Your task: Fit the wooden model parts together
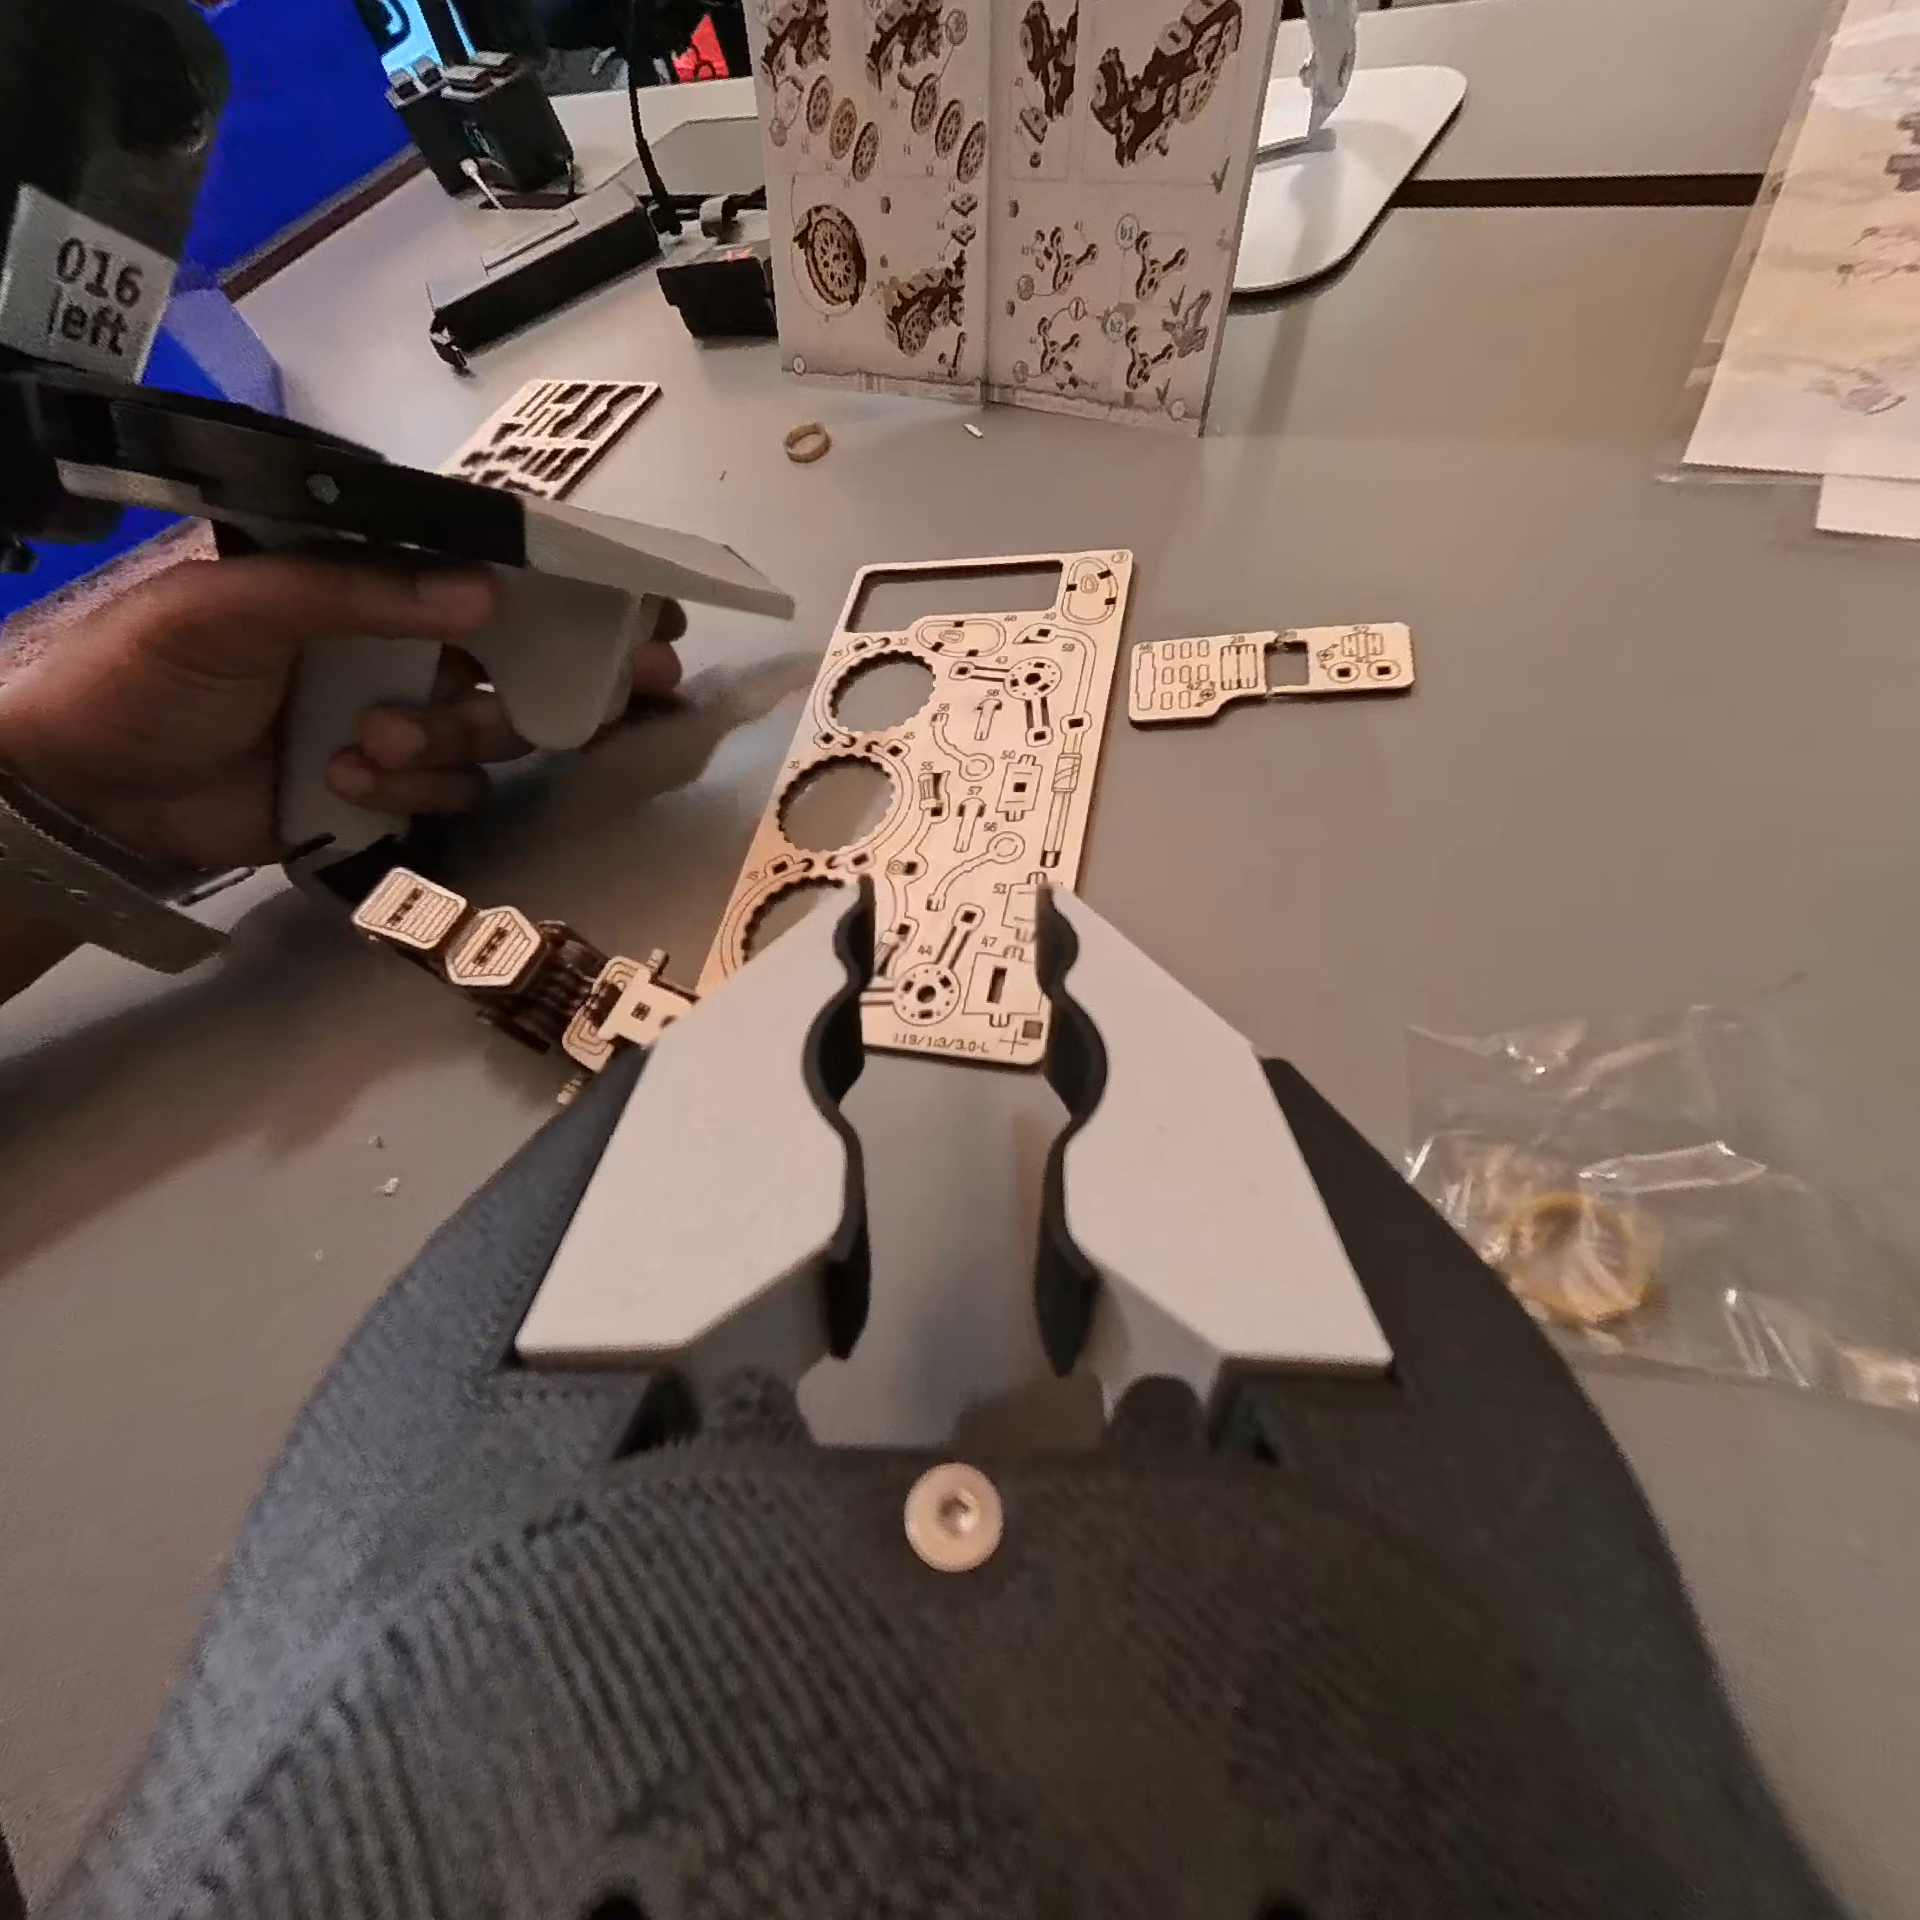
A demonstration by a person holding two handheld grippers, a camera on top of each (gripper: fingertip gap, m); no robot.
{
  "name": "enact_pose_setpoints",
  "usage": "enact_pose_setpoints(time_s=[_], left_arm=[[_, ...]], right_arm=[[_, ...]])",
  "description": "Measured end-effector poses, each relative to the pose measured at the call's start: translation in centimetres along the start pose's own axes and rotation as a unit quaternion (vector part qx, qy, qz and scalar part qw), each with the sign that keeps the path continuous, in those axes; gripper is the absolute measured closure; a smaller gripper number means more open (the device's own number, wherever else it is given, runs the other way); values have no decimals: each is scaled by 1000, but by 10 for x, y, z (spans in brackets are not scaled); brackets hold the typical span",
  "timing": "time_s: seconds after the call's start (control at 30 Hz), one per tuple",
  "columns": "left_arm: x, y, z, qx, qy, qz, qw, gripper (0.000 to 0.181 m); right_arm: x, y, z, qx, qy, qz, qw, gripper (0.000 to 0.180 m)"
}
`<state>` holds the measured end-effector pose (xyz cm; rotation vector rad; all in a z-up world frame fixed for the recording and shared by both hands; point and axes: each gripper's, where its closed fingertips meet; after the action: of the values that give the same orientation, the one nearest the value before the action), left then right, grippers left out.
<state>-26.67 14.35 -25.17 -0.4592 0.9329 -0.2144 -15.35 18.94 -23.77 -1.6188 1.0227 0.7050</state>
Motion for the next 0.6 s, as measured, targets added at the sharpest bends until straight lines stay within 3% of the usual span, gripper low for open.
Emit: enact_pose_setpoints(time_s=[0.17,0.6], left_arm=[[-6,-24,-2,29,-45,40,998,147],[14,-76,-32,-6,-43,64,997,144]], right_arm=[[-16,6,-7,-19,-9,23,1000,151],[-29,63,-45,-50,-113,-2,992,152]])
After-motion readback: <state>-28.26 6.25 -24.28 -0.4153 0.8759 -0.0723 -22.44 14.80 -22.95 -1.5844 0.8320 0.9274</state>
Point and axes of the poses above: each gripper's, where its closed fingertips meet, y out along the fingers, x out of its underside, z = x × y across the jaws, and after that the axes turned 3 degrees about y, right-handed
